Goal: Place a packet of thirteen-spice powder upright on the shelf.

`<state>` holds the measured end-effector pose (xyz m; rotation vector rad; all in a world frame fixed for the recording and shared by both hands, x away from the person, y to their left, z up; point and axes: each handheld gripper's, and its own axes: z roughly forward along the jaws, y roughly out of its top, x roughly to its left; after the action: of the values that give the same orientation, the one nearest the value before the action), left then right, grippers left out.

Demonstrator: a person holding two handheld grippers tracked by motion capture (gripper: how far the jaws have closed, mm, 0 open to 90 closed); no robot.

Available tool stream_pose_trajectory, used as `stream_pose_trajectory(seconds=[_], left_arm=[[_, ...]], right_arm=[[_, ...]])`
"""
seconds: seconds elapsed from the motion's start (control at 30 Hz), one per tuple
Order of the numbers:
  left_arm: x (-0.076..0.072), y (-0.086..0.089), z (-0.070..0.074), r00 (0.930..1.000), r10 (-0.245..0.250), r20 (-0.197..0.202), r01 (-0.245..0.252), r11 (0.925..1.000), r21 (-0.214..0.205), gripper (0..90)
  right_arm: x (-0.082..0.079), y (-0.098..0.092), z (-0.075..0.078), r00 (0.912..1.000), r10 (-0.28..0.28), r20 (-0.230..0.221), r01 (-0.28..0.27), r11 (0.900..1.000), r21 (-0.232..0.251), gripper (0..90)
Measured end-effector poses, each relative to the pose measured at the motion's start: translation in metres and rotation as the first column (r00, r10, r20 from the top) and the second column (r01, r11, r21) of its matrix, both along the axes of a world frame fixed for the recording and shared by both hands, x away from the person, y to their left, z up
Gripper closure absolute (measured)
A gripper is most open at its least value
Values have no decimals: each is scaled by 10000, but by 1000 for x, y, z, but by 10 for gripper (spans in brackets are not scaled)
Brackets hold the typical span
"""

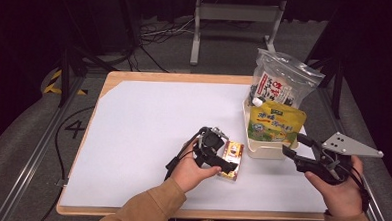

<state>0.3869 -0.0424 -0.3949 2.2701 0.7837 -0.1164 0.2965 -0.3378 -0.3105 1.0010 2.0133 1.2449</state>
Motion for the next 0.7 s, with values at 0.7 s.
stream_pose_trajectory(seconds=[0.7], left_arm=[[0,-19,-21,10000,-29,-23,31,9966,823,99]], right_arm=[[2,3,-5,10000,-43,-86,42,10000,-63,333]])
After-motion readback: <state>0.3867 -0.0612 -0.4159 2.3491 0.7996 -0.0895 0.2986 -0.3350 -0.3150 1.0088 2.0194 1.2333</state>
